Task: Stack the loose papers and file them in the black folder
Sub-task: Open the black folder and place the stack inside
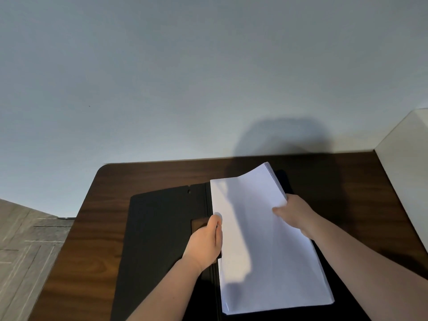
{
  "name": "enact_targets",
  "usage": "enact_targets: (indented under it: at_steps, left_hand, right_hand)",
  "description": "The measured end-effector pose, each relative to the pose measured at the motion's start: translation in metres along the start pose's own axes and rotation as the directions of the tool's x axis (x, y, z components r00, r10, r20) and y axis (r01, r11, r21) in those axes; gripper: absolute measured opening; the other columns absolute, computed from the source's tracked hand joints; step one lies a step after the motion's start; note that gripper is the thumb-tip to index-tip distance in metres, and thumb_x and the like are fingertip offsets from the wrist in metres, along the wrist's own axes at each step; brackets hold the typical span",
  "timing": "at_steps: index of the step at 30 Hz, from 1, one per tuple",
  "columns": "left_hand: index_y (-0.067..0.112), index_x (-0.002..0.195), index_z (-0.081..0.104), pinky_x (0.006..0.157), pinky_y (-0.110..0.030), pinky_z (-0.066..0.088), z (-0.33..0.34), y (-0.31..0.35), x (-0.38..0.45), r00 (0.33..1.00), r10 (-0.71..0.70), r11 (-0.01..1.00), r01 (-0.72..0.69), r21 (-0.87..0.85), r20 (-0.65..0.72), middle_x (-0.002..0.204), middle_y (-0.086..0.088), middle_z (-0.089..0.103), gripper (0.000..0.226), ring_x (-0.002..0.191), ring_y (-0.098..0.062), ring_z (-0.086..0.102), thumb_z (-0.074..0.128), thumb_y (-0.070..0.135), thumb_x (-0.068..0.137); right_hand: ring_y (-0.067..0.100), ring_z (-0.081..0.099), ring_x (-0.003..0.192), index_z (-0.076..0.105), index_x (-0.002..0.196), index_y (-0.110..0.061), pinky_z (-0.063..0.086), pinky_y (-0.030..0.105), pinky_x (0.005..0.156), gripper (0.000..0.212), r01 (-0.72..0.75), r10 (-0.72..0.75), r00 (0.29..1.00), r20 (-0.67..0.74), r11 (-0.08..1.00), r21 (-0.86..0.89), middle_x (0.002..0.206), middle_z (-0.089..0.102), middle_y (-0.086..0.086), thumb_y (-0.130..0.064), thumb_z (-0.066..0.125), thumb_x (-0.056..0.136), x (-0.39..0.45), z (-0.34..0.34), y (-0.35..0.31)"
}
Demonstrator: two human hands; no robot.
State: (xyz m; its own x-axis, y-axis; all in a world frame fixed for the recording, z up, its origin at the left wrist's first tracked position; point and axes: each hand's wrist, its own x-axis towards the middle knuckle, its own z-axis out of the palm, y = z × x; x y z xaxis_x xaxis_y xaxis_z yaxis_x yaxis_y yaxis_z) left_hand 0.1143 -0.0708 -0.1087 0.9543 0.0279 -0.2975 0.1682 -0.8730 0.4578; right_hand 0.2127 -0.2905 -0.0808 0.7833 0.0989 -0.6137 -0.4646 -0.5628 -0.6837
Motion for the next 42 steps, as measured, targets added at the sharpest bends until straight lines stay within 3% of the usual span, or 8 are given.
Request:
enact_targets:
  at_steps: [5, 8, 13, 16, 24, 35, 40, 42]
  left_hand:
    - [0.011, 0.119, 0.041, 0.050, -0.030, 0.037, 0.000, 0.002, 0.003, 1.000, -0.017, 0.998, 0.016, 0.056, 0.019, 0.079, -0.013, 0.064, 0.021, 0.047, -0.016, 0.048, 0.036, 0.020, 0.100]
    - [0.013, 0.111, 0.045, 0.062, -0.030, 0.039, -0.002, 0.007, 0.003, 0.999, -0.048, 0.995, 0.047, 0.093, 0.015, 0.076, -0.003, 0.054, 0.019, 0.071, -0.029, 0.062, 0.034, 0.024, 0.100]
    - [0.005, 0.123, 0.039, 0.063, -0.030, 0.046, -0.008, 0.005, 0.000, 0.990, -0.061, 0.997, 0.054, 0.052, 0.131, 0.101, -0.016, 0.057, 0.025, 0.066, -0.023, 0.054, 0.034, 0.005, 0.099]
    - [0.022, 0.094, 0.039, 0.068, -0.031, 0.047, -0.013, 0.006, -0.001, 0.973, -0.026, 0.997, 0.042, -0.064, 0.230, 0.073, -0.004, 0.045, 0.020, 0.065, -0.019, 0.043, 0.031, 0.004, 0.098]
    - [0.029, 0.105, 0.032, 0.076, -0.040, 0.055, -0.019, -0.004, 0.007, 0.939, -0.040, 0.993, 0.075, -0.090, 0.343, 0.076, -0.008, 0.061, 0.026, 0.069, -0.023, 0.062, 0.048, 0.017, 0.089]
    - [0.030, 0.111, 0.028, 0.065, -0.029, 0.047, -0.015, -0.002, 0.008, 0.917, -0.077, 0.992, 0.109, -0.061, 0.391, 0.074, 0.001, 0.050, 0.046, 0.062, -0.014, 0.050, 0.058, 0.025, 0.076]
    - [0.031, 0.111, 0.029, 0.063, -0.031, 0.047, -0.015, -0.003, 0.006, 0.925, -0.060, 0.992, 0.099, -0.085, 0.375, 0.071, 0.000, 0.049, 0.047, 0.059, -0.014, 0.048, 0.059, 0.024, 0.075]
    - [0.031, 0.111, 0.030, 0.064, -0.030, 0.046, -0.016, -0.003, 0.007, 0.925, -0.058, 0.992, 0.094, -0.079, 0.375, 0.071, 0.001, 0.049, 0.046, 0.059, -0.014, 0.047, 0.059, 0.024, 0.075]
  right_hand:
    - [0.024, 0.056, 0.091, 0.057, 0.124, -0.005, 0.045, 0.030, 0.072, 0.035, -0.045, 0.044, 0.999, 0.022, 0.998, 0.045, 0.100, 0.059, 0.006, -0.007, 0.056, 0.089, -0.001, -0.002, 0.004]
    - [0.027, 0.057, 0.098, 0.055, 0.128, -0.005, 0.047, 0.035, 0.082, 0.039, -0.073, 0.070, 0.997, 0.041, 0.993, 0.095, 0.106, 0.060, 0.007, -0.007, 0.058, 0.089, 0.001, -0.004, 0.007]
    - [0.027, 0.058, 0.098, 0.056, 0.127, -0.005, 0.047, 0.035, 0.083, 0.039, -0.079, 0.074, 0.996, 0.044, 0.990, 0.120, 0.106, 0.061, 0.007, -0.007, 0.059, 0.088, 0.001, -0.003, 0.009]
    - [0.027, 0.057, 0.100, 0.054, 0.129, -0.006, 0.046, 0.035, 0.083, 0.041, -0.073, 0.070, 0.997, 0.034, 0.992, 0.104, 0.109, 0.060, 0.008, -0.009, 0.059, 0.088, 0.002, -0.001, 0.011]
    - [0.027, 0.056, 0.095, 0.055, 0.126, -0.005, 0.046, 0.033, 0.078, 0.038, -0.065, 0.064, 0.998, 0.013, 0.997, 0.046, 0.106, 0.060, 0.008, -0.009, 0.057, 0.089, 0.000, 0.002, 0.011]
    - [0.023, 0.057, 0.090, 0.054, 0.119, -0.011, 0.048, 0.032, 0.075, 0.030, 0.007, -0.009, 0.995, -0.096, 1.000, -0.024, 0.100, 0.058, 0.005, -0.013, 0.053, 0.089, -0.004, 0.013, 0.017]
    - [0.035, 0.052, 0.115, 0.040, 0.139, -0.011, 0.044, 0.038, 0.090, 0.060, 0.150, -0.202, 0.883, -0.424, 0.977, -0.154, 0.130, 0.047, 0.020, -0.003, 0.063, 0.083, -0.006, 0.022, 0.025]
    - [0.039, 0.042, 0.127, 0.037, 0.143, -0.017, 0.033, 0.046, 0.106, 0.073, 0.251, -0.481, 0.758, -0.440, 0.838, -0.484, 0.134, 0.045, 0.024, 0.002, 0.063, 0.078, -0.009, 0.026, 0.036]
